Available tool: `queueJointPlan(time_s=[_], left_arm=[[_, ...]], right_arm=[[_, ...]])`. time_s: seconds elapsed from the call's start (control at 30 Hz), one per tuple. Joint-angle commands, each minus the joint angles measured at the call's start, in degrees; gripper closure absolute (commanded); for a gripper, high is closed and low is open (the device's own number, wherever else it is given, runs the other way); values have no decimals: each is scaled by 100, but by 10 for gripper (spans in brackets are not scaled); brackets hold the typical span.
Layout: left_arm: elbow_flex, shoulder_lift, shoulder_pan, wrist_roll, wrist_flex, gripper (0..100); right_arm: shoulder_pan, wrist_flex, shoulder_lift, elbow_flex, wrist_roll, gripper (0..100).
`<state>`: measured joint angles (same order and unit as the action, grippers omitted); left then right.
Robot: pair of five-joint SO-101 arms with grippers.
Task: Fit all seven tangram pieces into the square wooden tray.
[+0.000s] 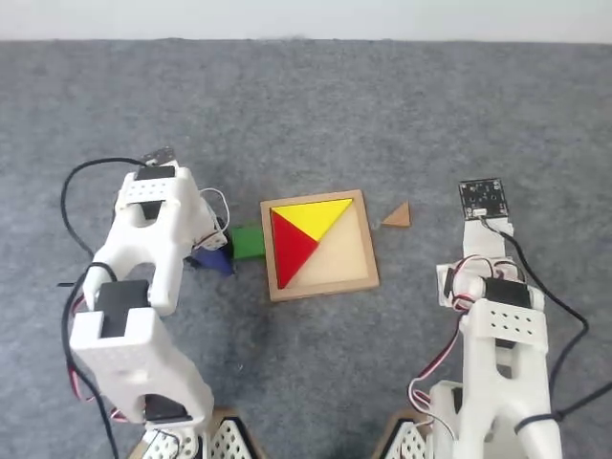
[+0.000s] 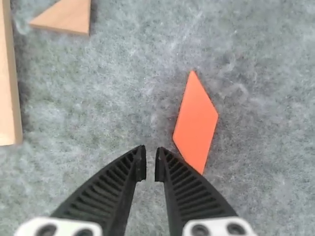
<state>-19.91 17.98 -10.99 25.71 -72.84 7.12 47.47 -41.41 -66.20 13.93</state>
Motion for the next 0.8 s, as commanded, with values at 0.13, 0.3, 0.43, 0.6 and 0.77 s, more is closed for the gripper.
queueJointPlan(time_s=[0.13,0.3,0.43,0.6,0.77], left_arm=[[31,35,70,62,88,805],[48,35,70,-53,88,805],[40,18,62,-105,88,805],[40,18,62,-211,88,805],[40,18,53,-237,88,805]], right_arm=[[-75,66,-242,35,79,947],[-75,66,-233,26,79,947],[-75,66,-215,26,79,947],[-75,66,-207,26,79,947],[-75,66,-198,26,70,947]])
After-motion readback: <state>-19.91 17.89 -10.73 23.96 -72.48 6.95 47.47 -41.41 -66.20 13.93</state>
